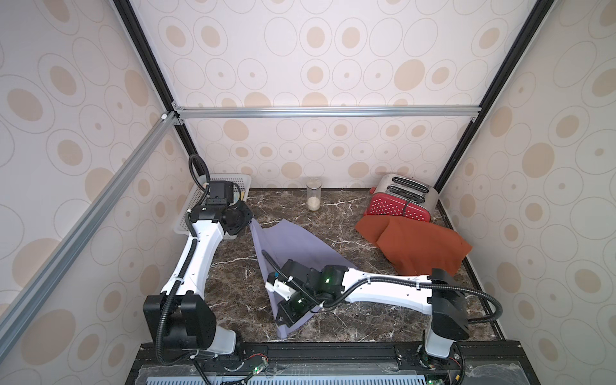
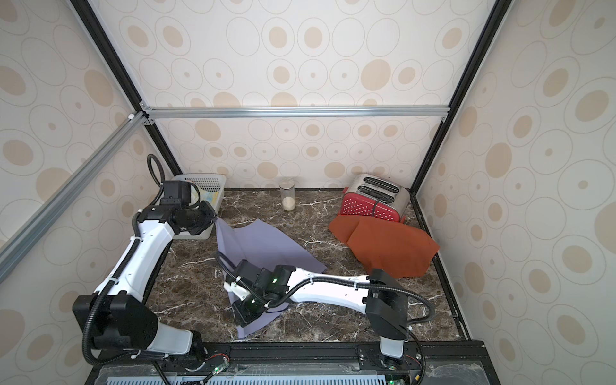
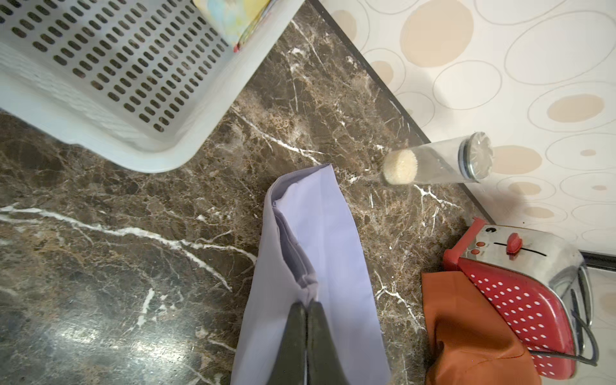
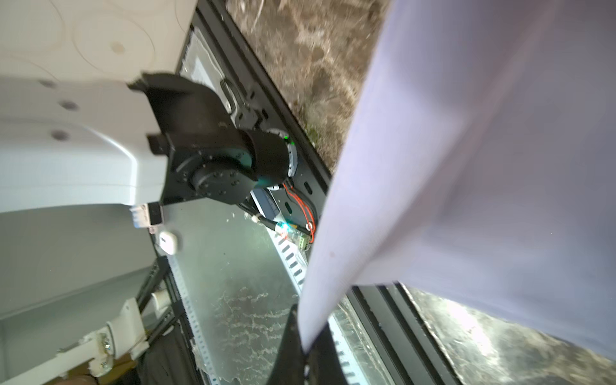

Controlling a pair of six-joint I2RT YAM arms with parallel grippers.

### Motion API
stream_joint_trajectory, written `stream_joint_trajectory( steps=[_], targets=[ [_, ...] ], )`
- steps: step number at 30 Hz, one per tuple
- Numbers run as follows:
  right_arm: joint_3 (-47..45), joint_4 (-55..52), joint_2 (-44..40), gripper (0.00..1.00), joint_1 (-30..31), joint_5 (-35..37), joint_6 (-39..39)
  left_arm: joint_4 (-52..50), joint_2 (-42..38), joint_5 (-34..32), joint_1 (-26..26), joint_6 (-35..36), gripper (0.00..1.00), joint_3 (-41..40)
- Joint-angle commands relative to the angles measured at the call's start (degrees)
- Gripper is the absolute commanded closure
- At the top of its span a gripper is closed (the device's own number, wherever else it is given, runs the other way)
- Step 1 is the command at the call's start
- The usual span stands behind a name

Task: Roll up the skirts
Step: Fold the skirt at the center of the board.

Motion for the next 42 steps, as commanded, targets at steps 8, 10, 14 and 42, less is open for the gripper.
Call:
stream_joint_trajectory(
  steps=[8,10,14,42],
  targets=[
    [-8.8,-0.8,-5.1,1.0,-17.6,-10.4,-3.0,0.6,23.0,-2.7,-7.7,-6.1,1.0,22.8],
    [-9.2,-1.9,-5.0,1.0,-20.5,-11.1,-4.1,0.9,27.5,-2.8,-8.7,-7.0,1.0,27.6],
    [-8.8,-5.9,-3.3,1.0,-26.2,-12.2,-6.5,-1.1,38.6,-1.8,-10.9,-7.8,1.0,39.8],
    [7.8,-21.5,12.5,0.91,-42.5,-5.6,-17.9,5.3,51.2,-1.3,-10.4,-3.7,0.39,50.6]
  ],
)
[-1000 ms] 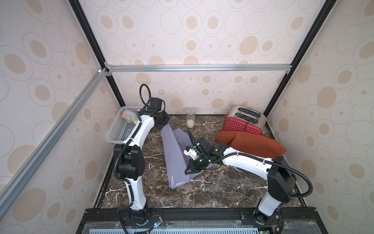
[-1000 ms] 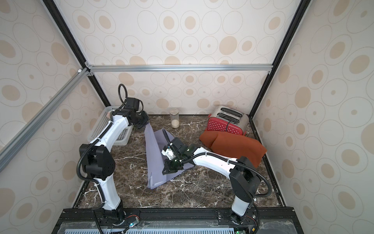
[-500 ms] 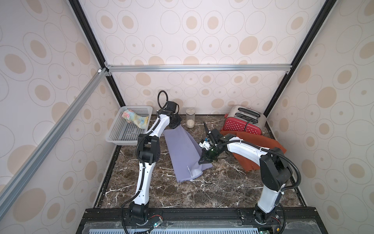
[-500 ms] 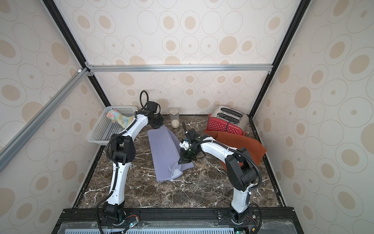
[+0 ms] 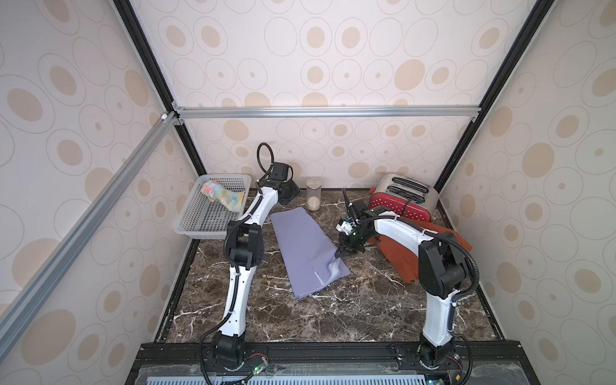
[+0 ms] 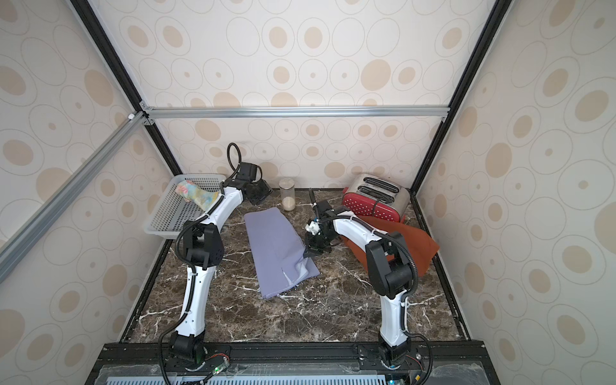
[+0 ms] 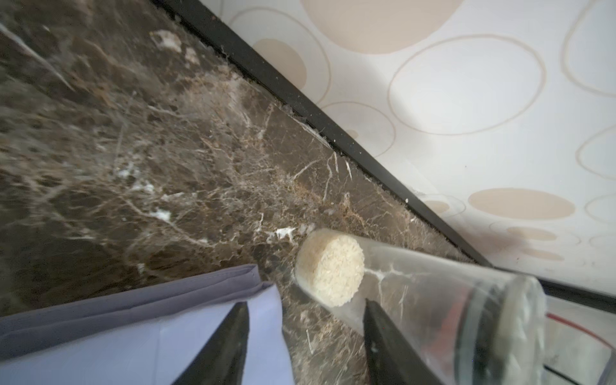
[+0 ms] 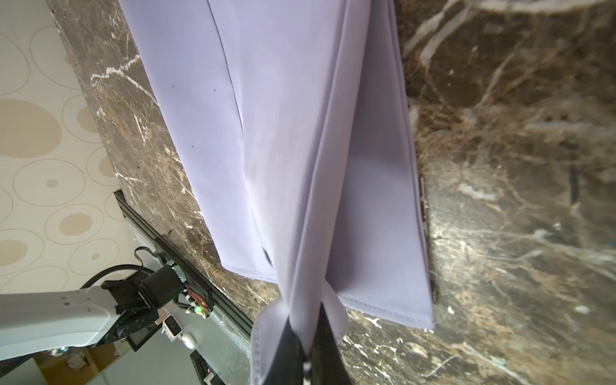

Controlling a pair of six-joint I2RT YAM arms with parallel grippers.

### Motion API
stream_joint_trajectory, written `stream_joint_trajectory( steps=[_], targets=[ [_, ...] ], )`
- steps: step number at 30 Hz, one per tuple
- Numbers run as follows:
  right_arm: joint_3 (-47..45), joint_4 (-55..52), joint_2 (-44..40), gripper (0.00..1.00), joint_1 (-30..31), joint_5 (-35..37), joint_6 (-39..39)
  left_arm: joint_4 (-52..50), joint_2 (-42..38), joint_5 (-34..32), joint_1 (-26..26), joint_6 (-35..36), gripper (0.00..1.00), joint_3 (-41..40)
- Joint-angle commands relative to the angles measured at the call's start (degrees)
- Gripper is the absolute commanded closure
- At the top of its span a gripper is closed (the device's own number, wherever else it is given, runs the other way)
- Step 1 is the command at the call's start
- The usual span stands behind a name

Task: Roll up the skirts
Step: Fold the skirt at the center of the board.

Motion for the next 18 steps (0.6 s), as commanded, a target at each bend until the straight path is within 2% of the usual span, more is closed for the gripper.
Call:
stream_joint_trajectory(
  steps=[1,3,8,13,18],
  targets=[
    [1.5,-1.8,1.0,0.9,0.0,2.9,-3.8,-3.5,-4.3,-1.8,1.5,4.7,0.36,-1.4],
    [2.6,-2.9,2.5,0.89,-0.4,5.3,-3.6,-4.2,-5.5,-1.6,1.8,5.7,0.34,-4.3],
    [0.9,-6.0,3.6,0.84,-0.7,4.9,-3.2,-4.8,-9.7,-3.2,0.7,8.2,0.29,-12.8],
    [-1.5,-5.4,0.5,0.77,-3.5,11.2,0.4,-7.9,-14.5,-7.4,-2.0,9.0,0.29,-20.5],
    [-2.6,-5.0,-1.1,0.71,-4.5,16.2,3.2,-4.4,-25.7,-10.0,-4.5,6.4,0.21,-35.9]
  ],
)
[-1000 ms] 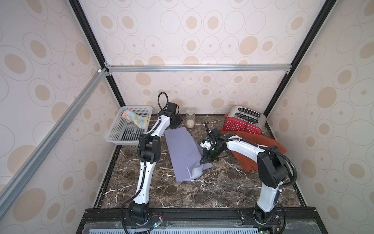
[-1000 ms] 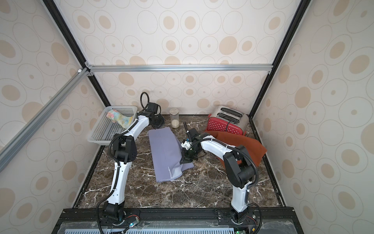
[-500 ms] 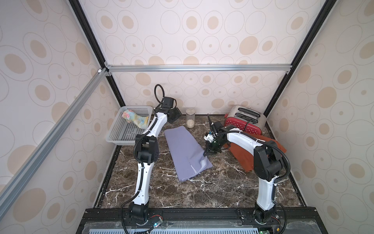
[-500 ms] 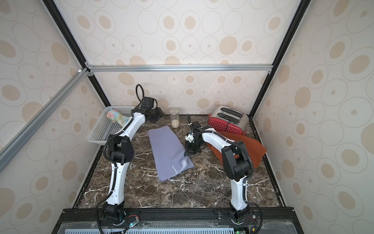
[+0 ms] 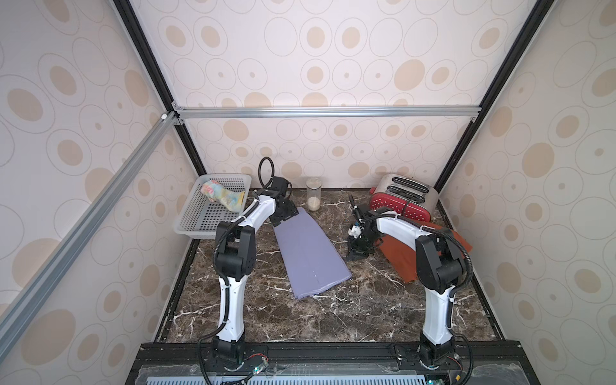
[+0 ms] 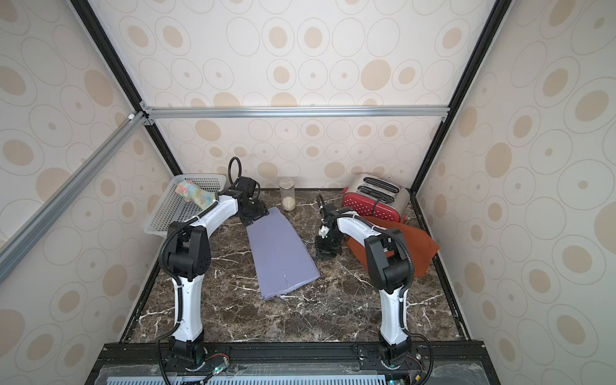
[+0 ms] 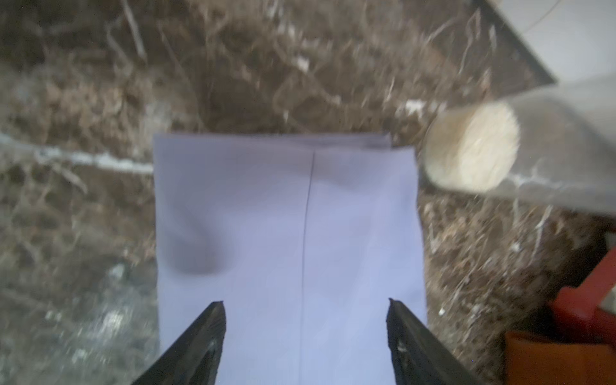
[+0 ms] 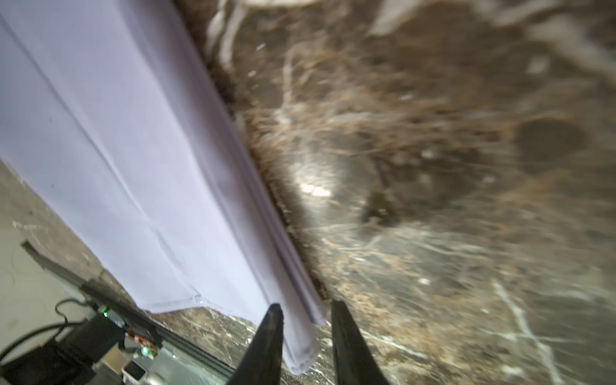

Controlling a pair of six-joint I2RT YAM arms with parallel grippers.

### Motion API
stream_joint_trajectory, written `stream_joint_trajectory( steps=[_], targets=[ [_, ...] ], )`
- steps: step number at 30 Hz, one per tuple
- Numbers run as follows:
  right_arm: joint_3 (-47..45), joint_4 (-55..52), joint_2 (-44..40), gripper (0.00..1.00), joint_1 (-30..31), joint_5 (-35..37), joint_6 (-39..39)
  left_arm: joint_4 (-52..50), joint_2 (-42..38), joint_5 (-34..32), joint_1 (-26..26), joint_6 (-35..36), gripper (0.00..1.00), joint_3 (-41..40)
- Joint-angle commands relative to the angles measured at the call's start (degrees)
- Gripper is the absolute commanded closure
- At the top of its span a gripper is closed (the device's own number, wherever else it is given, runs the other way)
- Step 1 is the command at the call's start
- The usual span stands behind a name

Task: Roll up the skirts
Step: Fold the skirt at the center of the board, then roll the skirt at the center of the board.

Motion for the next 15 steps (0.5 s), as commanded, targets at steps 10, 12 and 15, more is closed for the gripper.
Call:
stream_joint_trajectory(
  steps=[10,12,15],
  targets=[
    [-11.9,6.8,-12.2,0.57,5.2,-4.0,2.6,8.5,-32.7,3.3,-4.9,-1.5,0.06,-40.3],
    [-10.9,5.2,-9.8,0.56,5.3,-4.0,3.0,11.8,-35.0,5.8,-5.0,-2.6,0.05,-46.2],
    [-7.8,3.6,-7.0,0.56,5.7,-2.9,3.0,17.6,-36.4,10.3,-5.0,-4.9,0.05,-51.9]
  ],
)
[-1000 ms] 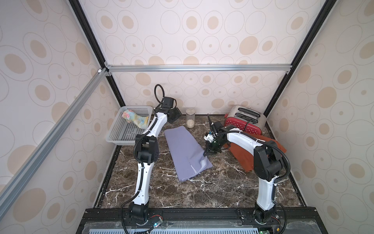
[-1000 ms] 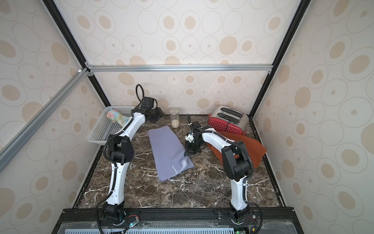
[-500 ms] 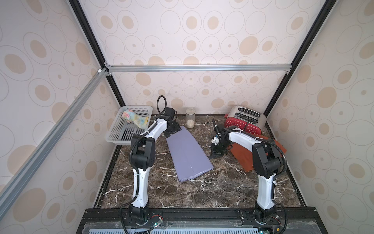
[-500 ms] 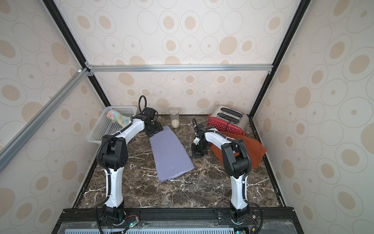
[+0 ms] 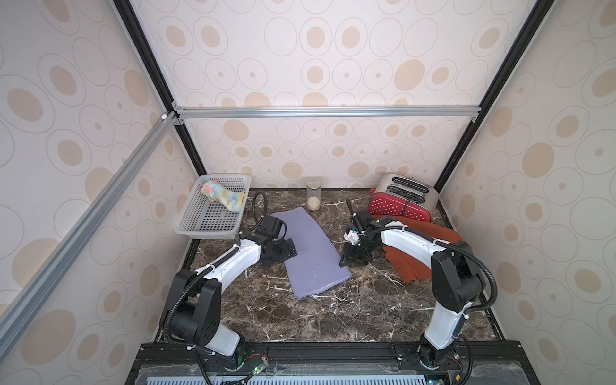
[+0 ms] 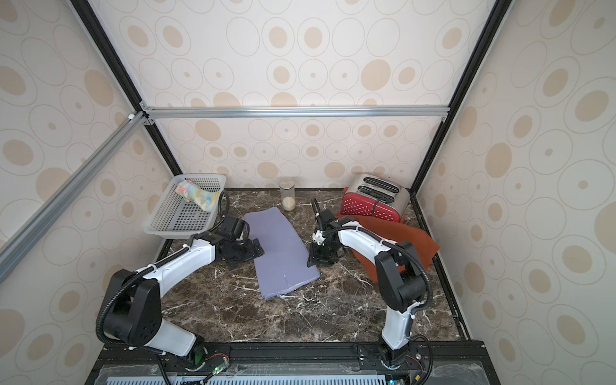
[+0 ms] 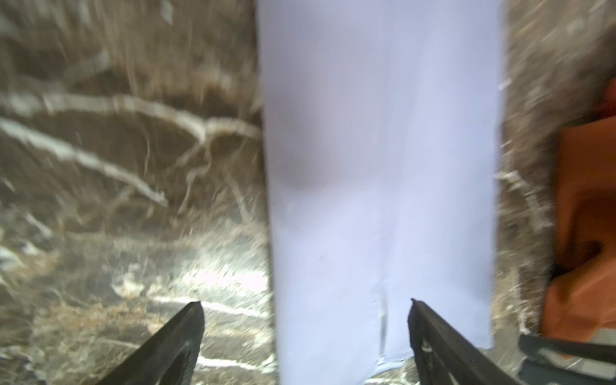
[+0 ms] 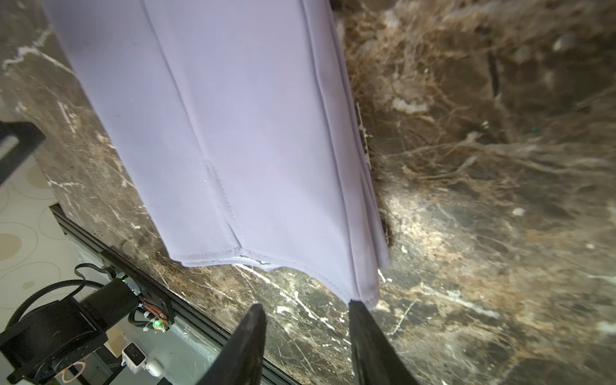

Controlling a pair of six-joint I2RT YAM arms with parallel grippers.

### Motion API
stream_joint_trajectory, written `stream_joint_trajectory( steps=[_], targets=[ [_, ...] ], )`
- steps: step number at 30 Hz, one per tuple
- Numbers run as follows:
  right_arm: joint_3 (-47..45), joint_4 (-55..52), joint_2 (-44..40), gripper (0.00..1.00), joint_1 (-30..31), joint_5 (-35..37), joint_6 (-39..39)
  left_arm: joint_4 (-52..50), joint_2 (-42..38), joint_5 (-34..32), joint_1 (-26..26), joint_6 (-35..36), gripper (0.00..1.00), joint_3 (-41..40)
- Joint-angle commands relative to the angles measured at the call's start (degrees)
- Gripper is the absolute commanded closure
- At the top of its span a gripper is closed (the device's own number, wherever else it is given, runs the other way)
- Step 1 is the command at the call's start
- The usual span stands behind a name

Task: Roll up the skirts
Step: Roll the skirt at the center of the board.

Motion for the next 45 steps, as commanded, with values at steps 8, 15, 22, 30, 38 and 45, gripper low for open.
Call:
stream_joint_trajectory(
  steps=[8,15,22,30,38,45],
  targets=[
    [12.0,-7.9,12.7,0.75,0.5,3.3,-2.5,17.2,-3.3,10.4,-1.0,-9.8,0.05,-13.7],
    [15.9,-4.3,10.3,0.96,0.5,2.6,-4.3,24.1,-5.2,14.4,-1.8,-16.2,0.08,-20.7],
    [22.2,-9.1,17.6,0.95,-0.6,3.0,-6.5,19.1,-6.0,16.9,-2.5,-15.1,0.17,-21.1],
    [20.0,-12.3,19.3,0.92,-2.3,2.4,-4.7,19.7,-8.6,17.3,-3.6,-17.4,0.2,-22.9],
    [15.4,-10.5,16.0,0.74,-3.1,5.2,-2.0,27.7,-5.9,18.7,-5.5,-21.8,0.33,-24.9],
    [11.6,-5.3,12.1,0.65,-4.0,2.9,-3.4,26.1,-5.2,14.9,-5.5,-20.7,0.65,-24.1]
  ],
)
